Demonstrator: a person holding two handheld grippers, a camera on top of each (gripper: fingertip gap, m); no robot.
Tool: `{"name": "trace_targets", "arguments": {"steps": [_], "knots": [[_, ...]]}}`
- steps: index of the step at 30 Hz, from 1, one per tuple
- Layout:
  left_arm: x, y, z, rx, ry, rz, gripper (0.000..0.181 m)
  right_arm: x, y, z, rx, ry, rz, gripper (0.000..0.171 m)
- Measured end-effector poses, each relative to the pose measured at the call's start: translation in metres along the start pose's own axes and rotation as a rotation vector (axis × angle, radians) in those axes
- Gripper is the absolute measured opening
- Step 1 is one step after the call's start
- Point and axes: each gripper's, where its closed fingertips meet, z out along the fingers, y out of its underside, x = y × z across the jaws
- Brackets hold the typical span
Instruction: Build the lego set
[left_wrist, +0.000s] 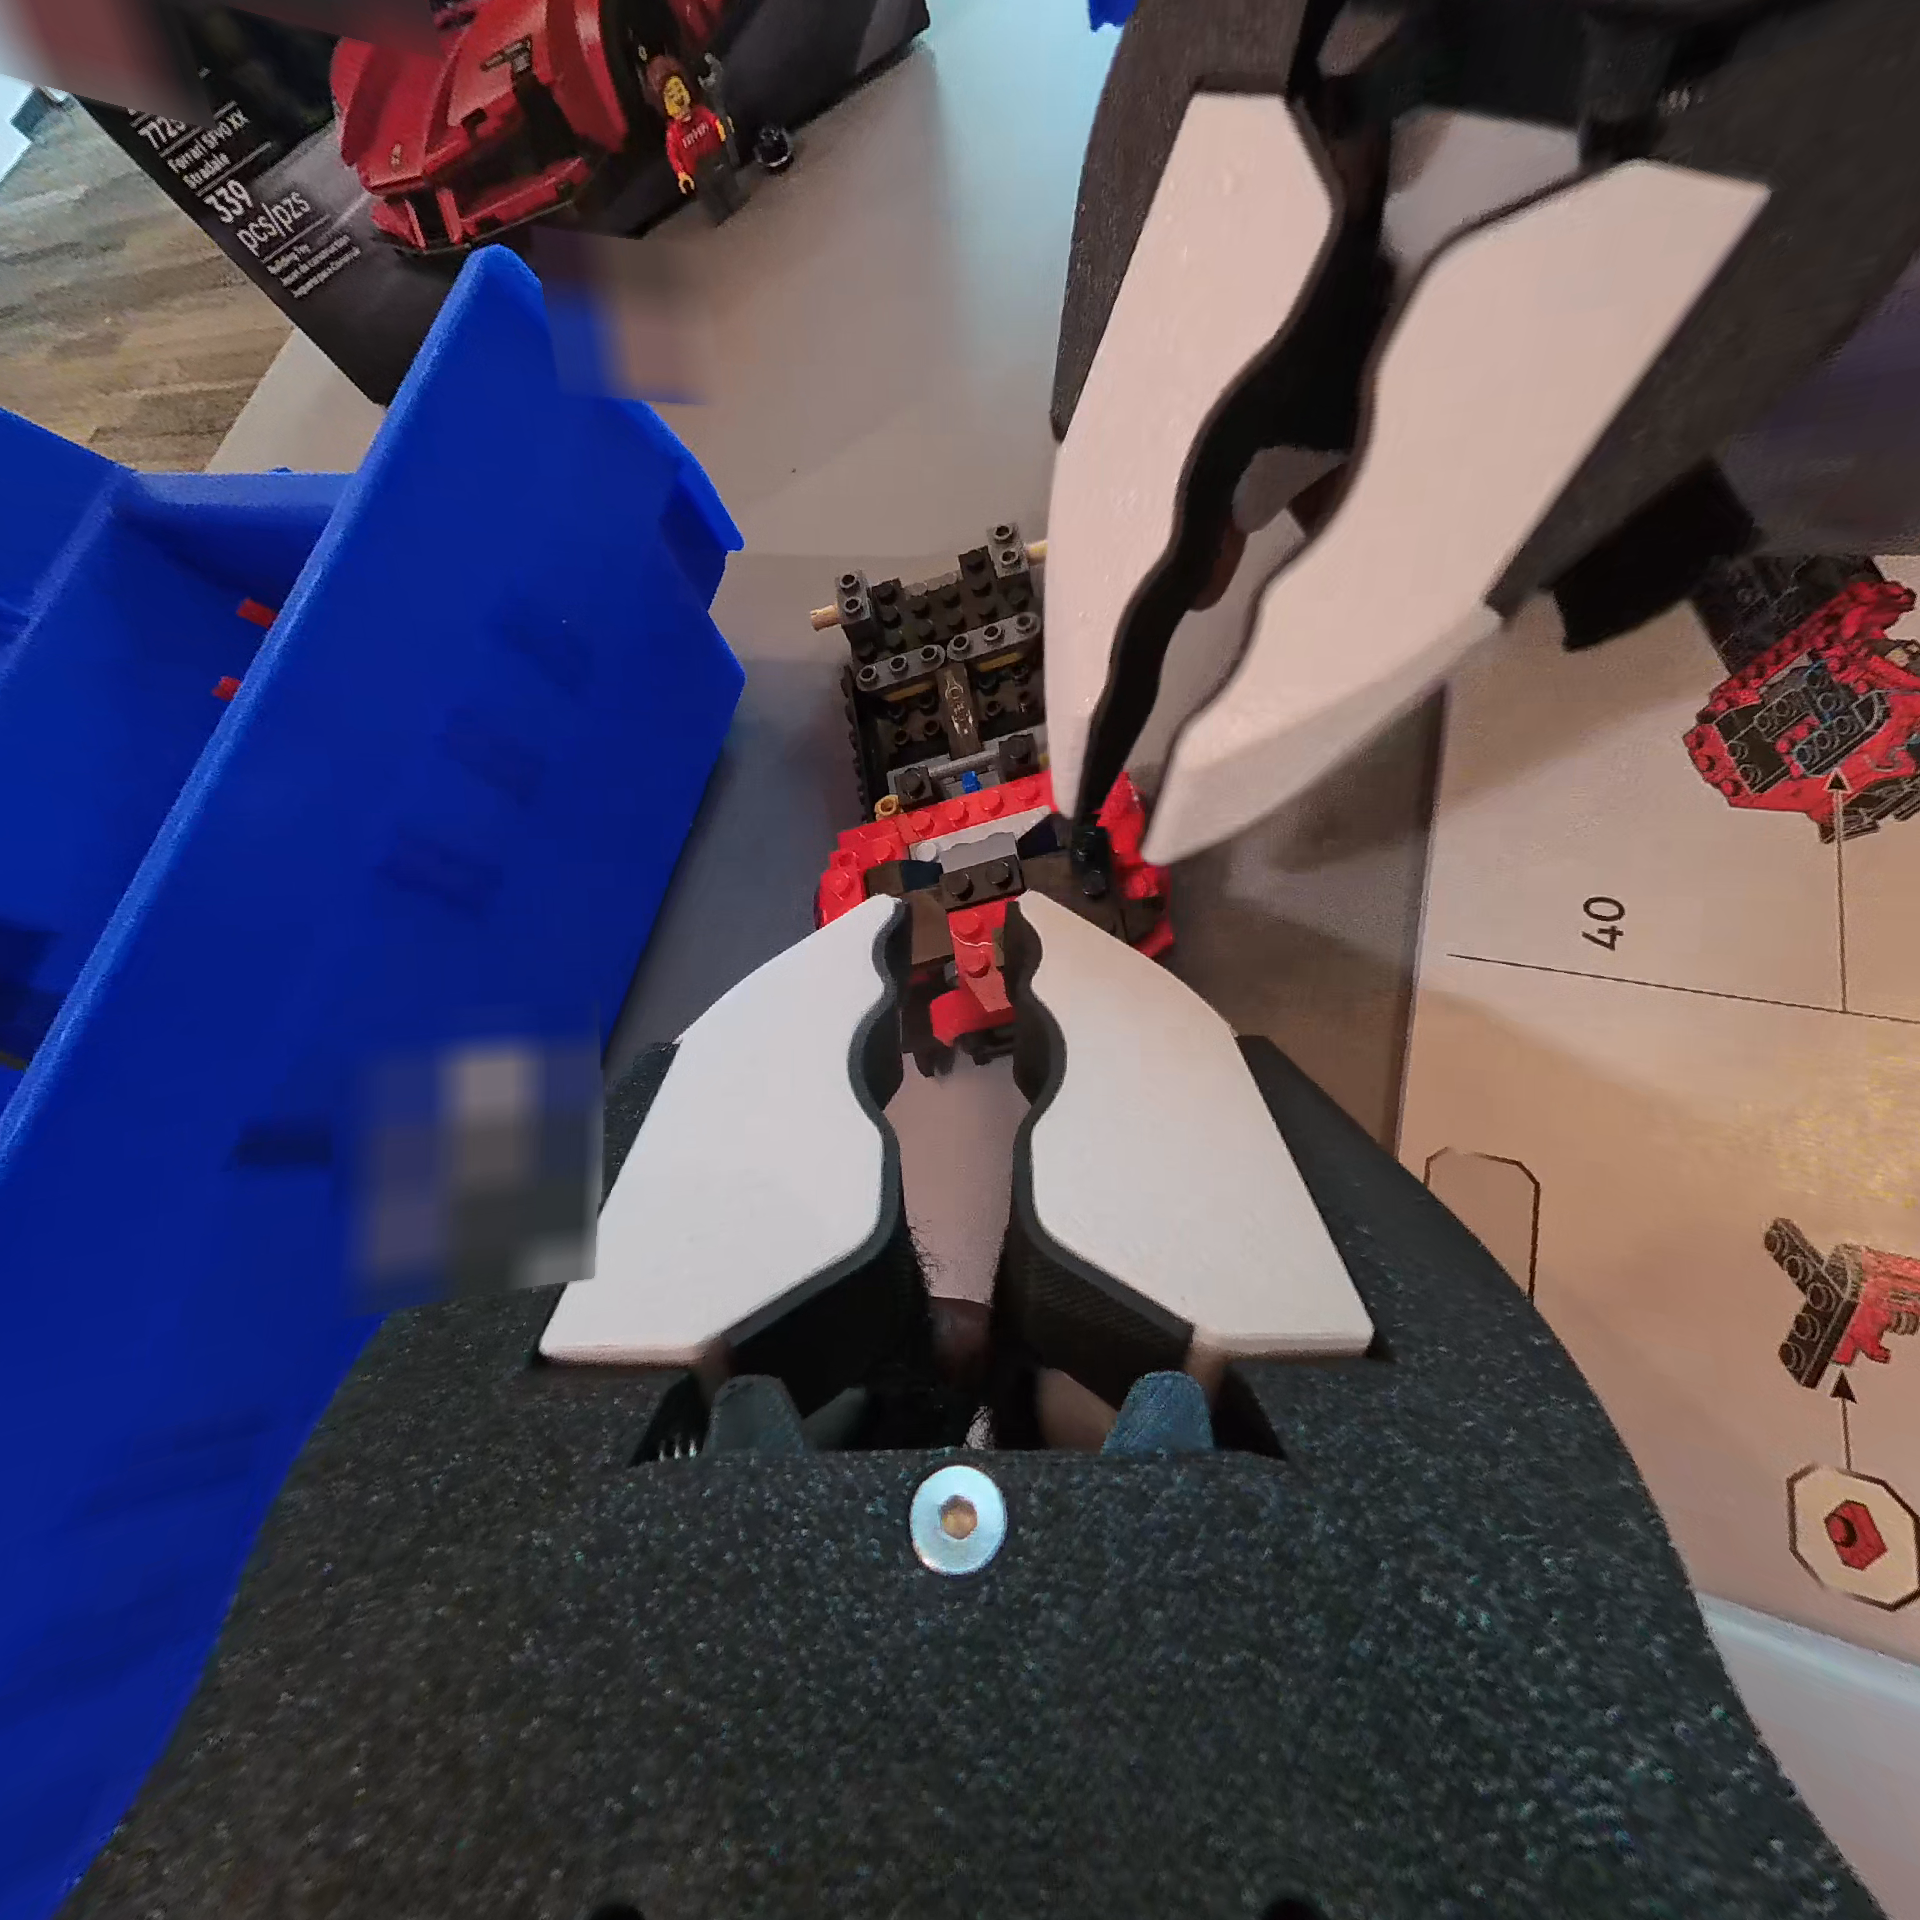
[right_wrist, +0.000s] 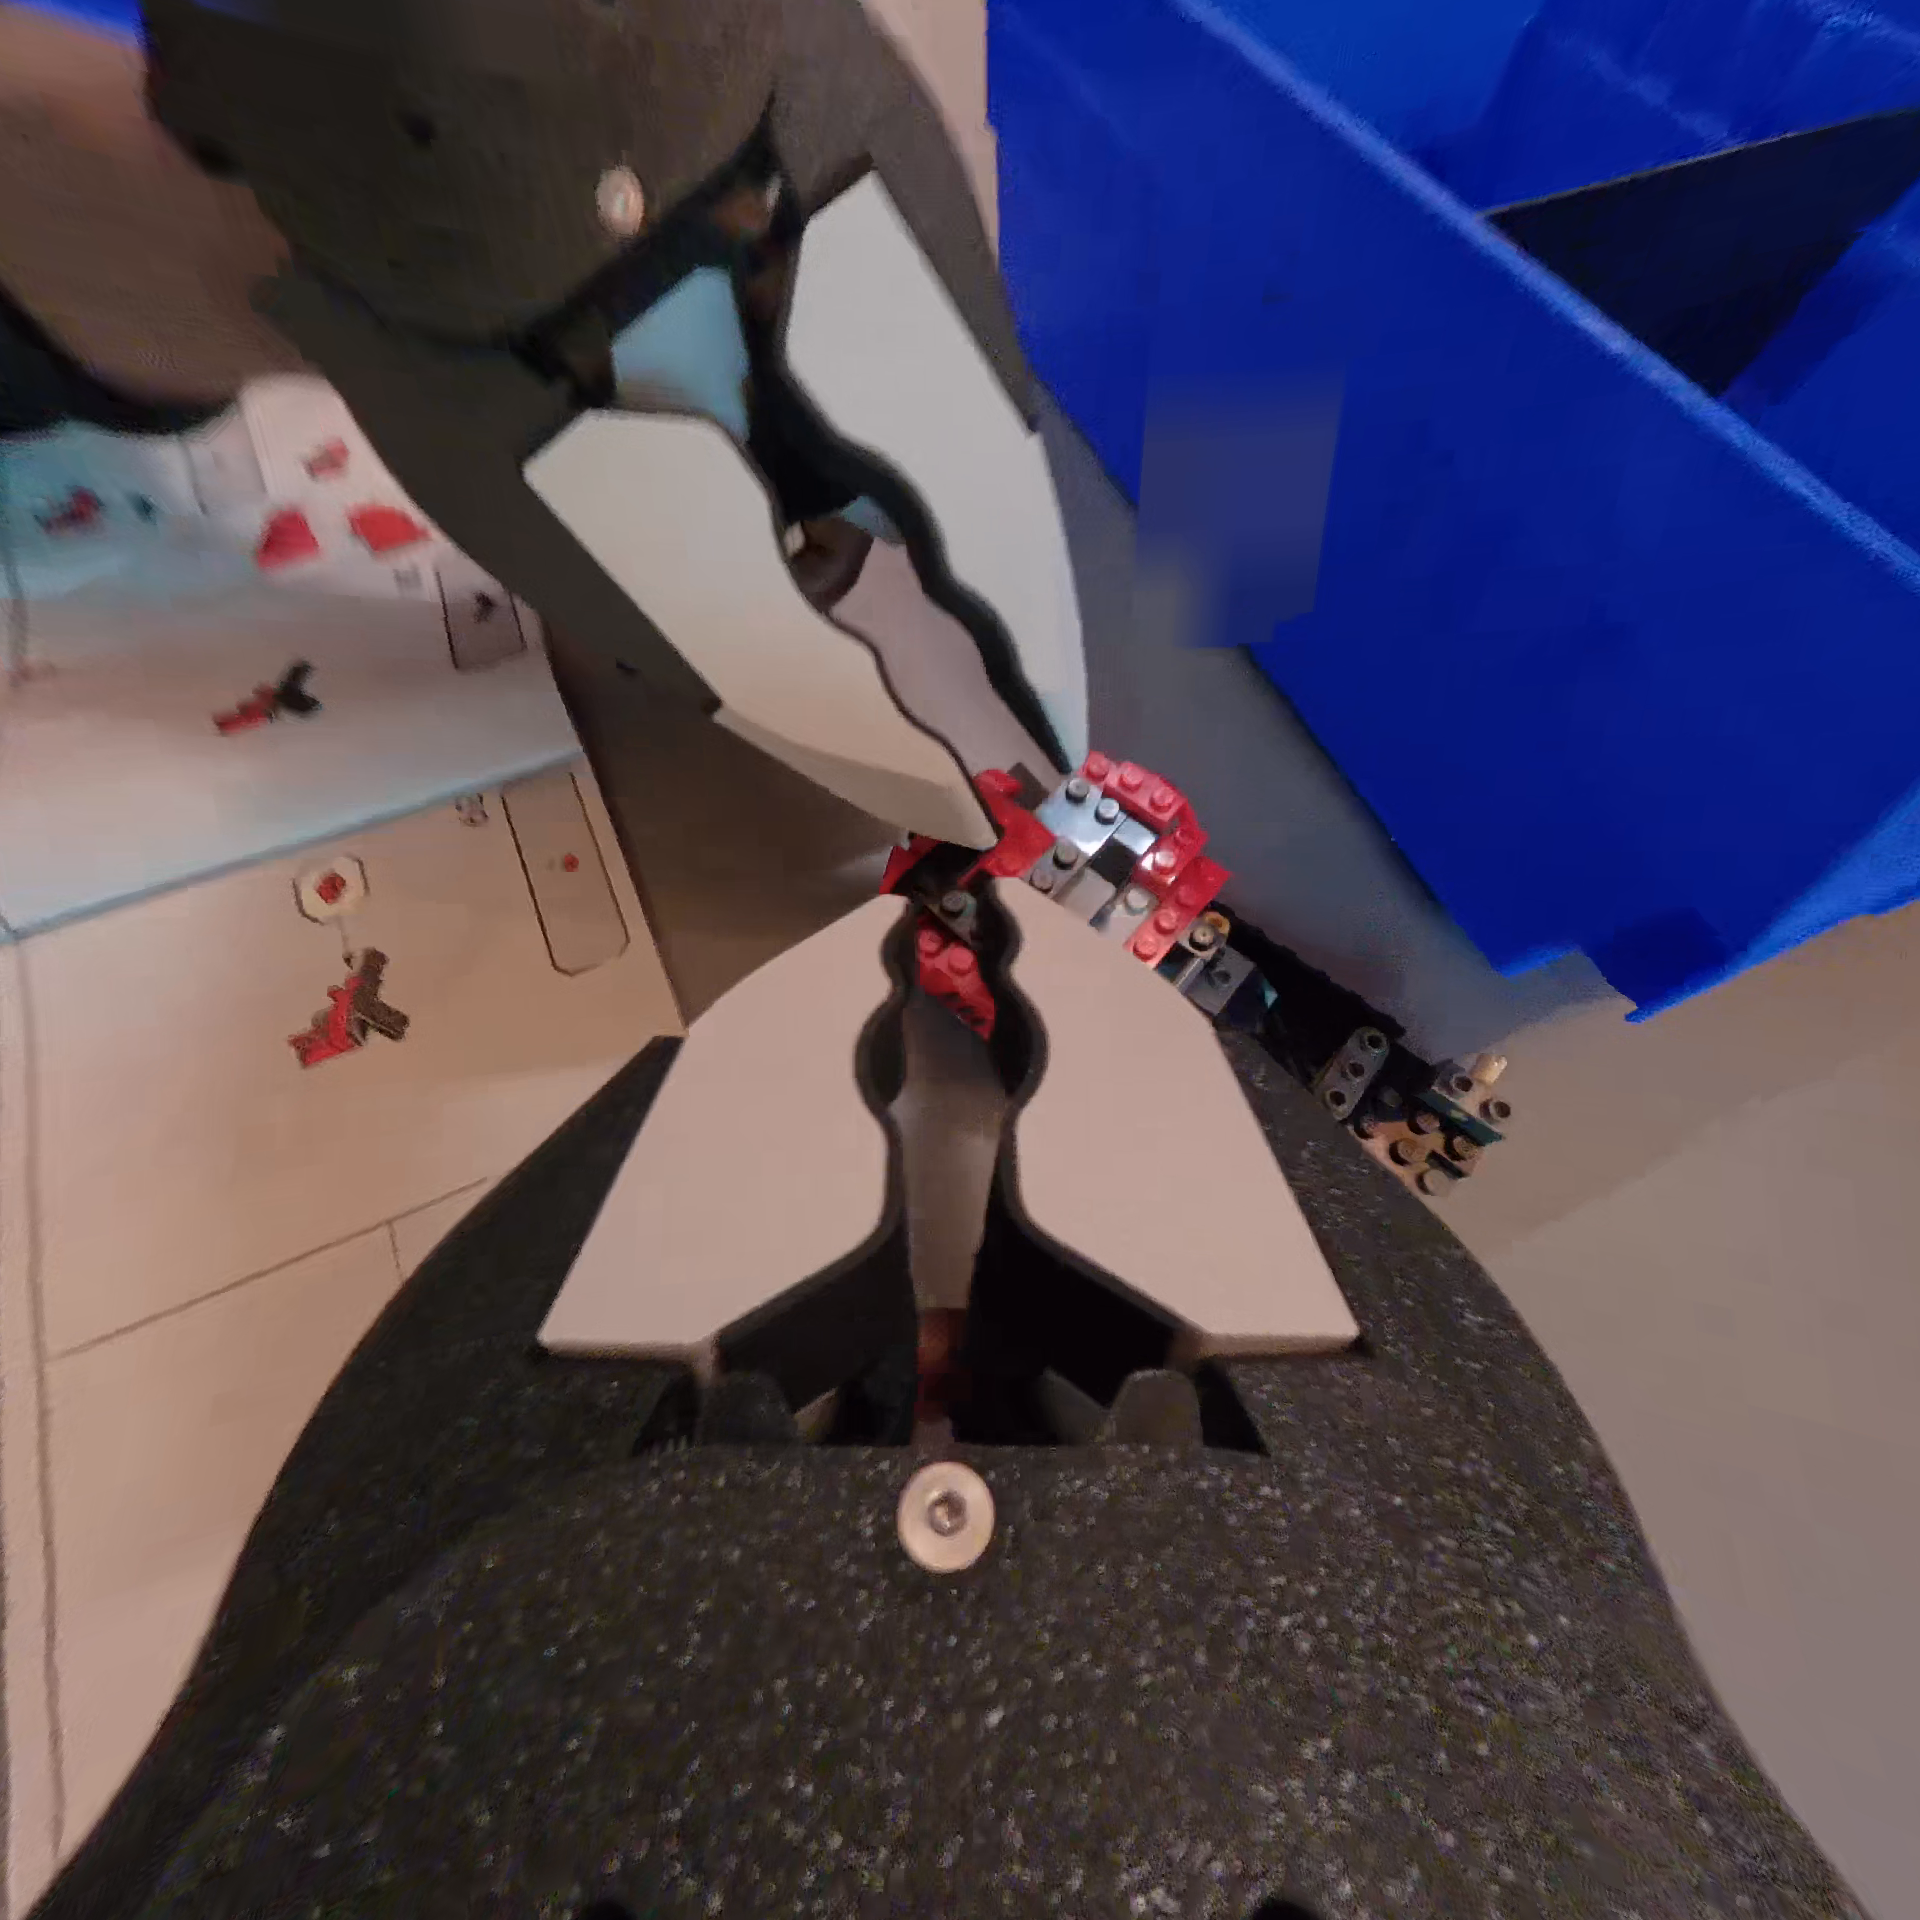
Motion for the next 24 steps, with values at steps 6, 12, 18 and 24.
{"name": "trace_targets", "arguments": {"steps": [6, 12, 18, 24], "knots": [[0.001, 0.0, 0.0, -0.004, -0.002, 0.005, 0.015, 0.007, 0.003, 0.007, 0.014, 0.011, 0.07, 0.0], [0.002, 0.0, 0.0, -0.001, 0.003, 0.001, 0.014, 0.008, 0.003, 0.008, 0.012, 0.031, 0.032, 0.0], [0.003, 0.0, 0.001, -0.003, 0.001, 0.013, 0.011, 0.008, 0.003, 0.01, 0.013, 0.039, 0.008, 0.0], [0.006, 0.0, 0.002, 0.005, 0.026, 0.003, 0.003, 0.009, 0.003, 0.011, 0.018, 0.042, -0.017, 0.0]]}}
